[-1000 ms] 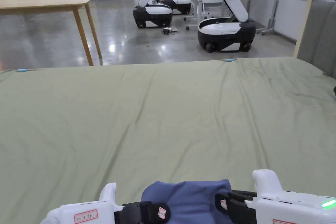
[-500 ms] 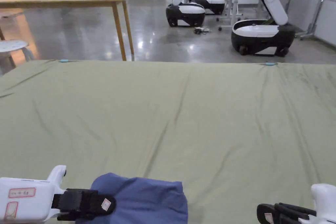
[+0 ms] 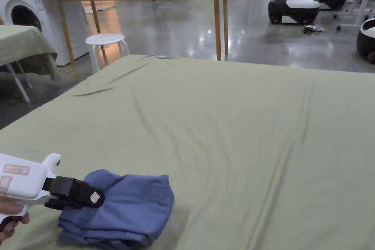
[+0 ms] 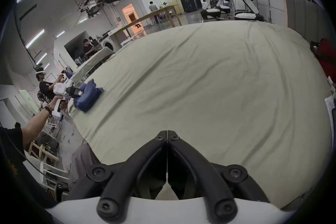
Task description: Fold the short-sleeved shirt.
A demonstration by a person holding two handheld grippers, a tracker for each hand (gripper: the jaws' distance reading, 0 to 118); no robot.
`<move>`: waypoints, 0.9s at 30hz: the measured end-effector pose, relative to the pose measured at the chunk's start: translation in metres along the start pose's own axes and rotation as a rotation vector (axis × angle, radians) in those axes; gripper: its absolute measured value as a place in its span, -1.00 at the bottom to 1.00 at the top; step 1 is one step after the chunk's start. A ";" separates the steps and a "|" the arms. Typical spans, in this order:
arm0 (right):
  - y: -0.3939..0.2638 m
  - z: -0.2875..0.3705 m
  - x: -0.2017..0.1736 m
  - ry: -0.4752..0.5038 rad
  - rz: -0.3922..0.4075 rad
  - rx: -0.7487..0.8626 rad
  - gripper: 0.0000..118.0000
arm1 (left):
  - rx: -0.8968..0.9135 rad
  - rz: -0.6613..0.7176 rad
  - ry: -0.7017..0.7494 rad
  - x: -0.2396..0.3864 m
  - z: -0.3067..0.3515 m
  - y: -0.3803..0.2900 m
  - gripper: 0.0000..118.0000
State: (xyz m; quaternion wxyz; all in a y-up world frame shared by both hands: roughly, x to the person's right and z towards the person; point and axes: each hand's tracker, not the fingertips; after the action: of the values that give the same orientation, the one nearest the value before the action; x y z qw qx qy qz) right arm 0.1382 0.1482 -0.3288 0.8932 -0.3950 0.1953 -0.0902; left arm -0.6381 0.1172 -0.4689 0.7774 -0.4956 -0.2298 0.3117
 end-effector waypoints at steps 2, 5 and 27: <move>0.000 -0.002 -0.004 -0.013 -0.001 -0.012 -0.99 | 0.005 -0.042 0.000 0.000 0.001 0.003 -0.52; 0.000 -0.001 -0.007 -0.022 0.000 -0.015 -0.99 | -0.004 -0.080 -0.033 0.005 -0.008 0.007 -0.52; 0.001 0.057 -0.010 0.085 0.019 0.135 -0.99 | 0.443 -0.410 0.040 0.233 0.040 -0.102 0.71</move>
State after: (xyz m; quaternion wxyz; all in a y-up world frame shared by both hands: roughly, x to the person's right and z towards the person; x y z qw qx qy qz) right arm 0.1526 0.1904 -0.2924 0.9095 -0.3278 0.2301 -0.1113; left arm -0.4749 0.2761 -0.3484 0.9177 -0.2630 -0.2361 0.1812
